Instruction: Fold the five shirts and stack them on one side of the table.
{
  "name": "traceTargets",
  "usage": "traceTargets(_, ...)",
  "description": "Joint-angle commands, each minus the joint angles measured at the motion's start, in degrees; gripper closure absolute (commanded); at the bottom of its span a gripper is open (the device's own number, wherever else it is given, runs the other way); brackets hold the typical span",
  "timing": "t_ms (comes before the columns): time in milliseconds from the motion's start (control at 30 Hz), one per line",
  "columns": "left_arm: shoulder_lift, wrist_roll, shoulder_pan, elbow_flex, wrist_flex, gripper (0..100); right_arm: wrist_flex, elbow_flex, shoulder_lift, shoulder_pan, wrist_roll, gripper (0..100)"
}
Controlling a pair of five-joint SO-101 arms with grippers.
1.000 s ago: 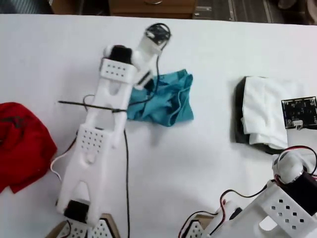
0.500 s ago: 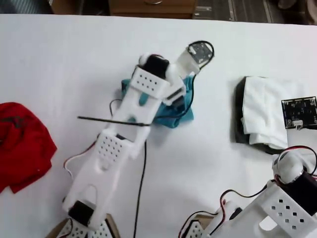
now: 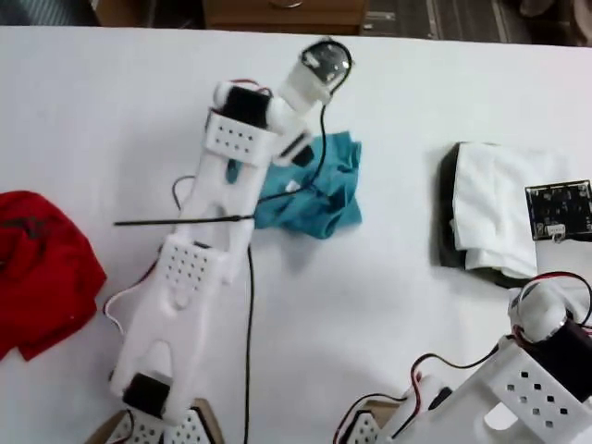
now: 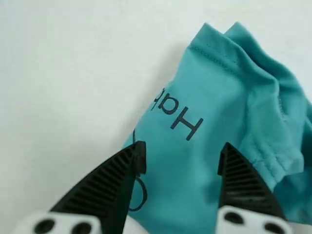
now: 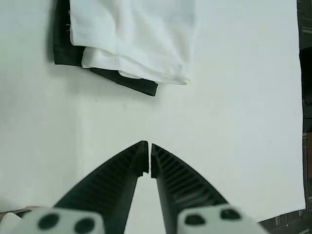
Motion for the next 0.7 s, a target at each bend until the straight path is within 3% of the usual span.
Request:
traceTargets(0,1.49,0.53,0.88,-0.75,-1.85,74,-0.92,-0.26,-1.27,-0.4,0.0,97.7)
traceTargets(300,2.81,0.53,7.91,-4.26,5.71,74,-3.03,-0.26,-0.84,-0.4,-0.35,97.7)
traceTargets(667,2.73,3.25,9.85,-4.7,6.24,74,-4.79,3.96,1.27,-3.21,-0.44,97.7)
